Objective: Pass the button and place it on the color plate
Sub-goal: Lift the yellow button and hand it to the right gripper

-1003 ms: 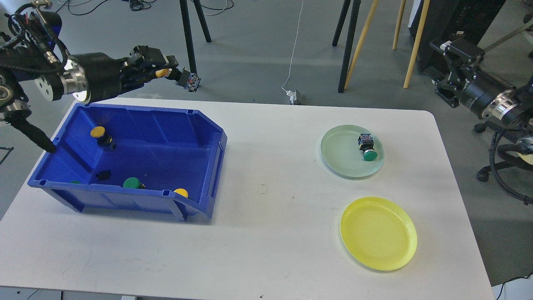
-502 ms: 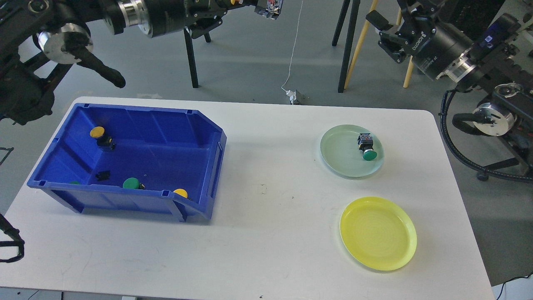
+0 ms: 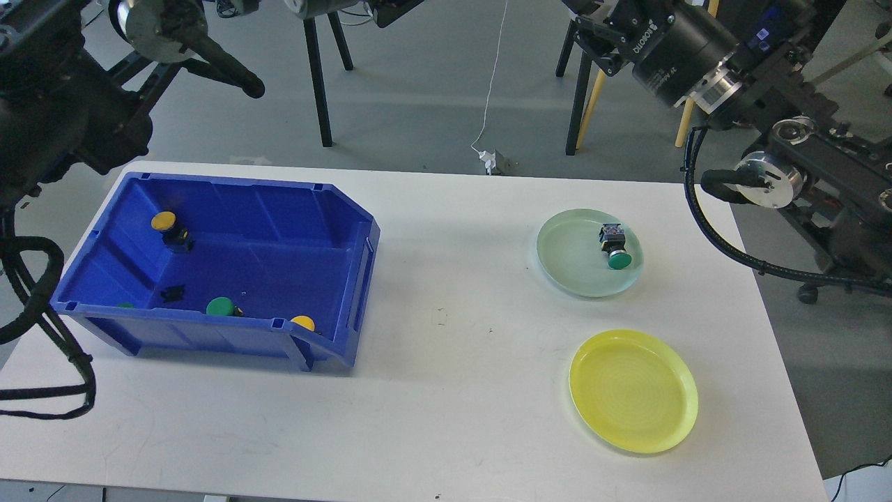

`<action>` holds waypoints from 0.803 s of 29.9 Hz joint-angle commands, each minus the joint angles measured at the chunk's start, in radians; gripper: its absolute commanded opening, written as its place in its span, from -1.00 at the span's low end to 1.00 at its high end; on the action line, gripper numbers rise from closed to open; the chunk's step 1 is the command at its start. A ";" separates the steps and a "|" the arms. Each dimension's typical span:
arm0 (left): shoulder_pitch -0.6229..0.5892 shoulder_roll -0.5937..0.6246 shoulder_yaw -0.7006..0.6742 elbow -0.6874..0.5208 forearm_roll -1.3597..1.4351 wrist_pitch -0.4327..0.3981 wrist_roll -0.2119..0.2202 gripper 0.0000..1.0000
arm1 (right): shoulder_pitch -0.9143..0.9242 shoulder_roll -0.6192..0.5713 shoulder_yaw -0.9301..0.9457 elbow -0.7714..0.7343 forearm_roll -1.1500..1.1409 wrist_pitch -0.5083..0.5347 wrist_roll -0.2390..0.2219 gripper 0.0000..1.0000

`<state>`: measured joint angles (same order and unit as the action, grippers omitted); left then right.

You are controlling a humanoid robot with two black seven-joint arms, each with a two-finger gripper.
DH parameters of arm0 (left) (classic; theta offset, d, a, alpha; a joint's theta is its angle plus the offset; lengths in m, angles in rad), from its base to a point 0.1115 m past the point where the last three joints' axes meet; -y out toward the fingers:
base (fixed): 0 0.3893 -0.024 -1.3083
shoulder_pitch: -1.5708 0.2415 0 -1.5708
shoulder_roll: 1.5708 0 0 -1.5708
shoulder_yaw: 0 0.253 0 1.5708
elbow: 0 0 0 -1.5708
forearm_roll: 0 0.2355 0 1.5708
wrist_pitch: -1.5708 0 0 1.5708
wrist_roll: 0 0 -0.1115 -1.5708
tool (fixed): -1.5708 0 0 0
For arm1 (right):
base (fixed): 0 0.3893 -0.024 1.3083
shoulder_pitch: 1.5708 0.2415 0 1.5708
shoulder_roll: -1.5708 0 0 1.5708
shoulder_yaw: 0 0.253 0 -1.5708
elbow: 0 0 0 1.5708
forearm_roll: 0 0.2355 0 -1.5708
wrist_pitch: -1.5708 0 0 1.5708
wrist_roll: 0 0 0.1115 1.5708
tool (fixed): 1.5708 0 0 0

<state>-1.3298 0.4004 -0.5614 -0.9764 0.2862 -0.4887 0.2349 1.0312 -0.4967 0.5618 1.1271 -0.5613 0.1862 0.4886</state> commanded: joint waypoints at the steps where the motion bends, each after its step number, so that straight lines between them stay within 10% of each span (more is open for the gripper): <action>1: -0.006 -0.006 0.000 -0.001 -0.035 0.000 0.014 -0.40 | 0.010 0.009 0.000 0.000 0.001 -0.011 0.000 0.56; 15: -0.026 -0.048 0.015 0.002 -0.038 0.000 0.017 -0.40 | 0.039 0.046 -0.010 -0.009 -0.002 -0.017 0.000 0.53; 24: -0.040 -0.048 0.014 0.039 -0.038 0.000 0.018 -0.40 | 0.038 0.050 -0.010 -0.003 -0.003 -0.016 0.000 0.16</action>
<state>-1.3668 0.3527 -0.5471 -0.9563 0.2484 -0.4887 0.2524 1.0701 -0.4465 0.5512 1.1217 -0.5643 0.1697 0.4886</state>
